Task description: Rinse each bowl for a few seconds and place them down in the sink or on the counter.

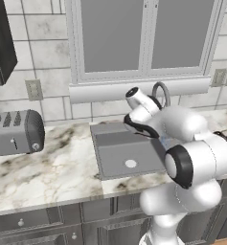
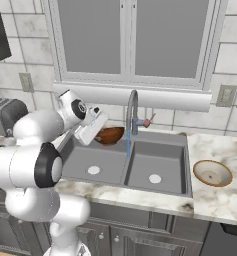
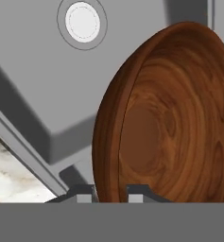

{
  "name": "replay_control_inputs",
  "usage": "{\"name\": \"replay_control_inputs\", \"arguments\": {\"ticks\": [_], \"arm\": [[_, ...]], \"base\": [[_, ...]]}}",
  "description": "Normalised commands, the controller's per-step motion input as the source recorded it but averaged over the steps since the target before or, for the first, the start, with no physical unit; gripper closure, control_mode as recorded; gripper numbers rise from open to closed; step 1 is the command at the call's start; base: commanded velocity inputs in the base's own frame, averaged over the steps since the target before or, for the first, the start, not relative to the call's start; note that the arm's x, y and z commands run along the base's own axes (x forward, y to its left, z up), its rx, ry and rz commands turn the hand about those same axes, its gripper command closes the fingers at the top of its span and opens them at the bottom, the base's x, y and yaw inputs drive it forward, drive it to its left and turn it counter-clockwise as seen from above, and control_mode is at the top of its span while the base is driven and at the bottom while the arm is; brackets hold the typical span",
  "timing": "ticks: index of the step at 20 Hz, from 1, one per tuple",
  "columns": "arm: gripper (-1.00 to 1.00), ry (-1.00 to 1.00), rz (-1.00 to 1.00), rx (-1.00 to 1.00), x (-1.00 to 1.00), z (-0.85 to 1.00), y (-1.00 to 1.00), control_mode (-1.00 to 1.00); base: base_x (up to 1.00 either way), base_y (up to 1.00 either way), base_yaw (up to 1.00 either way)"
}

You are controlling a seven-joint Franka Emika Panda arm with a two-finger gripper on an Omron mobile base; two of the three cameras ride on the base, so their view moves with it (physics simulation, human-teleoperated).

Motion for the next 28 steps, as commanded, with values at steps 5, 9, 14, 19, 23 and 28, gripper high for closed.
{"name": "replay_control_inputs", "arguments": {"ticks": [5,9,14,19,23,28], "arm": [[1.0,0.0,0.06,0.0,-0.25,0.44,0.22,-1.0],[1.0,0.0,0.07,0.0,-0.23,0.38,0.25,-1.0],[1.0,0.01,0.09,0.03,-0.2,0.25,0.35,-1.0],[1.0,0.06,0.12,0.05,-0.08,0.29,0.46,-1.0],[1.0,0.06,0.13,0.05,-0.03,0.28,0.47,-1.0],[1.0,0.06,0.15,0.04,-0.05,0.23,0.5,-1.0]], "base": [[0.0,0.0,0.0],[0.0,0.0,0.0],[0.0,0.0,0.0],[0.0,0.0,0.0],[0.0,0.0,0.0],[0.0,0.0,0.0]]}}
